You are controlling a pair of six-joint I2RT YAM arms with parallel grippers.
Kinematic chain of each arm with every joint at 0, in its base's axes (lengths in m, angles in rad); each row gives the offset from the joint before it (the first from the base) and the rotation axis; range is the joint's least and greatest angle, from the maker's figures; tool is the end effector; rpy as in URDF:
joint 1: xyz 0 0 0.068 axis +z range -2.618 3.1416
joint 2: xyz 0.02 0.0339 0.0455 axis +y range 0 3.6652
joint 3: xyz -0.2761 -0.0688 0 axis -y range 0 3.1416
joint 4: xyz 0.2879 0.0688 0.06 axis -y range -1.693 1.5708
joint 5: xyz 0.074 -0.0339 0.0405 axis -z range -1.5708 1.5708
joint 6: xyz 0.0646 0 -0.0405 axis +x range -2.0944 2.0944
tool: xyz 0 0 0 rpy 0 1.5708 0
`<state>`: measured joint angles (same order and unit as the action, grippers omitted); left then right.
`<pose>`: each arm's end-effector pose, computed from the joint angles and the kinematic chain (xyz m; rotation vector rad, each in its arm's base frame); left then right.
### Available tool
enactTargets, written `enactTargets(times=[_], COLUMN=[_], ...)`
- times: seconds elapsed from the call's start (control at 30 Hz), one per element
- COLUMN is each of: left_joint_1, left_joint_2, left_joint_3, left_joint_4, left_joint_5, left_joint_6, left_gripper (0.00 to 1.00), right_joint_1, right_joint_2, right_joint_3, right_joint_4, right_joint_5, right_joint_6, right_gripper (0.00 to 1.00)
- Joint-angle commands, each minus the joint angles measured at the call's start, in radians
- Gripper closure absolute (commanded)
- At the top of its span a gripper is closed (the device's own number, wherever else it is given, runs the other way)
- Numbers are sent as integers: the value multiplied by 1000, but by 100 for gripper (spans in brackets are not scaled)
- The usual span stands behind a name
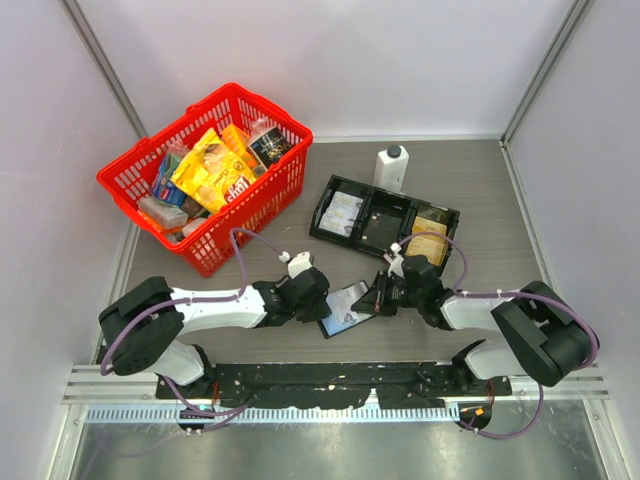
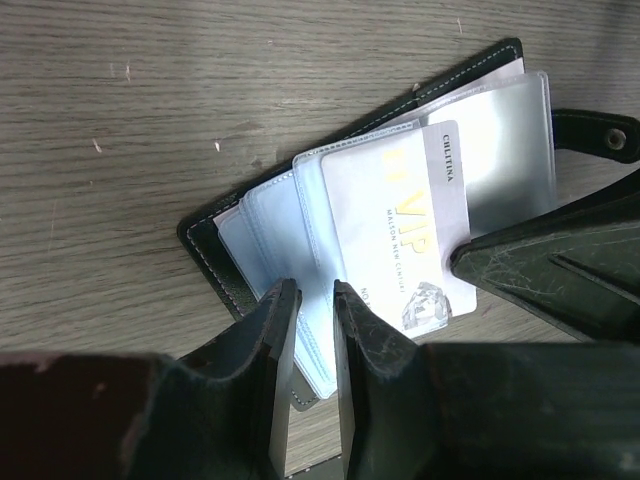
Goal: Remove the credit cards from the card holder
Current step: Remove the credit card from the card holder.
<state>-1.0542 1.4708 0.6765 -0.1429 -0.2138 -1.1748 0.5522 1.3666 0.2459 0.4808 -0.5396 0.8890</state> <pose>0.1691 -0.2699 0.1144 -0.2483 2.5925 -0.6429 0.1930 0.1579 0.0735 0.0752 2.4724 1.3211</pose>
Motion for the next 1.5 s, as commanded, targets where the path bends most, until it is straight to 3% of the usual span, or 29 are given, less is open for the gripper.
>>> enactTargets(times=[0.0, 0.2, 0.47, 0.6, 0.77, 0.9, 1.47], left_joint_1=[-1, -3, -3, -1, -1, 10, 33], left_joint_2=[31, 37, 2, -55, -98, -89, 54], left_joint_3=[-17, -11, -5, 9, 46, 75, 57], left_joint_4=[-50, -50, -49, -50, -69, -69, -76], left_joint_5=[31, 36, 34, 30, 11, 2, 87], left_joint_6=[13, 18, 18, 26, 72, 118, 109], left_gripper=[75, 75, 75, 75, 72, 72, 74], right_joint_1=[-12, -11, -11, -12, -12, -12, -12], right_joint_2=[-26, 14, 86, 120, 141, 143, 141], right_joint_3=[53, 27, 12, 6, 6, 6, 20], right_joint_4=[-85, -10, 74, 125, 156, 160, 130], right_joint_5=[-3, -37, -63, -80, -97, -100, -99], right_joint_6=[-96, -62, -36, -28, -21, -24, -47], right_gripper=[93, 71, 70, 75, 91, 98, 99])
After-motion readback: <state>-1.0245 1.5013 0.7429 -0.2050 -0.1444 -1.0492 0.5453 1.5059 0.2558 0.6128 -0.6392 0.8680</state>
